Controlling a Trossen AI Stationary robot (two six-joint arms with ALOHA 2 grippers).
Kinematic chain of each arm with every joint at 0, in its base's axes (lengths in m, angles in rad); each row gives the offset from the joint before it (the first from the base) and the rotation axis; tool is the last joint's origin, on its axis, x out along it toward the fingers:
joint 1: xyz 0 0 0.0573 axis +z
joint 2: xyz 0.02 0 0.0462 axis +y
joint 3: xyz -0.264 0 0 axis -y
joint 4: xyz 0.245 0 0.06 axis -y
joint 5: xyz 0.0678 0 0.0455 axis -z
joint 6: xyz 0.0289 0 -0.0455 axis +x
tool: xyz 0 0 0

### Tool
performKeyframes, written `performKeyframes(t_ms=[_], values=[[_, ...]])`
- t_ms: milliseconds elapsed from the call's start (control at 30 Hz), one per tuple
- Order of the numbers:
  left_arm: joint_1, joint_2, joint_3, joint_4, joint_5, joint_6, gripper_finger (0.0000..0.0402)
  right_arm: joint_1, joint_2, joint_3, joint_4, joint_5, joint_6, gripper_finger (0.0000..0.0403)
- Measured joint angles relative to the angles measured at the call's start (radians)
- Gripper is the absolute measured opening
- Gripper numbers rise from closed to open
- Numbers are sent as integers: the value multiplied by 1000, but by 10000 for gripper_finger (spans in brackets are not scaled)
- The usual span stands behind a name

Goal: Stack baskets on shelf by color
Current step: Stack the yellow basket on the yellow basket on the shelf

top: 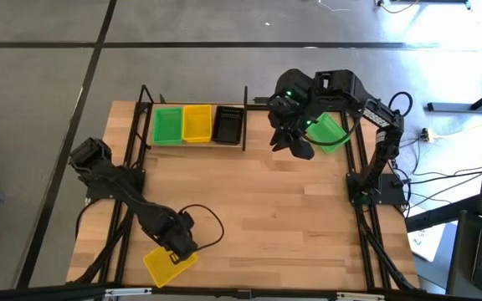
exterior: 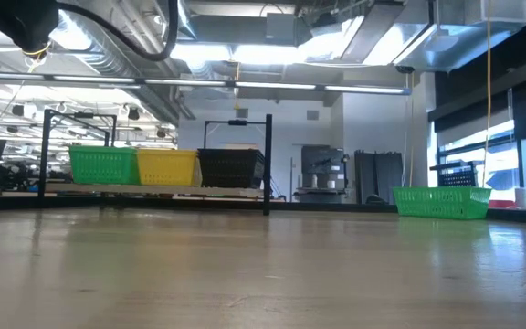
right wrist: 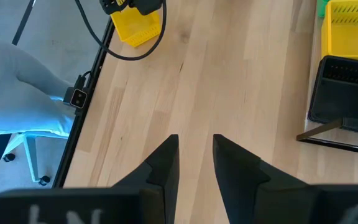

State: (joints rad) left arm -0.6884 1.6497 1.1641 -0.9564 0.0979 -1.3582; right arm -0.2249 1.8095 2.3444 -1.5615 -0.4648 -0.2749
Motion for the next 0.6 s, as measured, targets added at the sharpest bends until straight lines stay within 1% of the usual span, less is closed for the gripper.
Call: performKeyframes(t_ms=[600], values=[[1, 0, -2, 2, -10, 3, 57, 0, 0, 0, 0, 0, -1, 96]])
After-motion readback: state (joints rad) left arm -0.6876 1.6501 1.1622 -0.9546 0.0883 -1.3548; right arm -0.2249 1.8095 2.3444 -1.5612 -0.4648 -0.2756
